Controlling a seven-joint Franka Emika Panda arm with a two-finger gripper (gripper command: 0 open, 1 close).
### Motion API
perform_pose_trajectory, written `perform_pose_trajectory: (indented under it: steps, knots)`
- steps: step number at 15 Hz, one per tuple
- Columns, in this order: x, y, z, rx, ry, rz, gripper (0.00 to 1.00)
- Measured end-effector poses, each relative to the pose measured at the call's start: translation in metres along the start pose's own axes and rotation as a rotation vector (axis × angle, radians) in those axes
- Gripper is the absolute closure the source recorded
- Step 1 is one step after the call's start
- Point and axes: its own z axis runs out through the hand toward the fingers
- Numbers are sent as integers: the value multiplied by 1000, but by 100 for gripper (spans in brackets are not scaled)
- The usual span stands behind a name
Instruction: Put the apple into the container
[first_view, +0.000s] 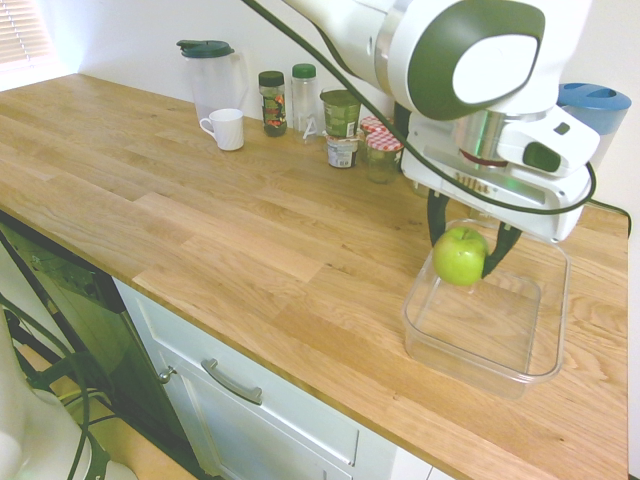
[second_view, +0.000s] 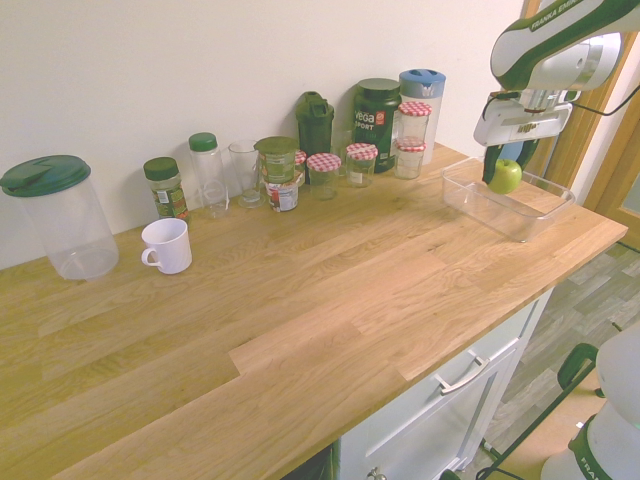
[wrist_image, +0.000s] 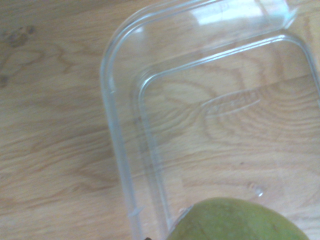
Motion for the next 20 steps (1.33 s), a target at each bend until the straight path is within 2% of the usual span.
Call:
perform_pose_trajectory:
  steps: [3,4,8,15,17,20]
  knots:
    - [17,5,30,-3,-2,-5,100]
    - [21,3,38,-1,1,-5,0]
    - [33,0,60,9,17,-6,0]
    - [40,-4,60,5,24,-18,0]
    - [43,-7,36,8,35,-35,0]
    - [8,-27,-40,46,-4,-116,0]
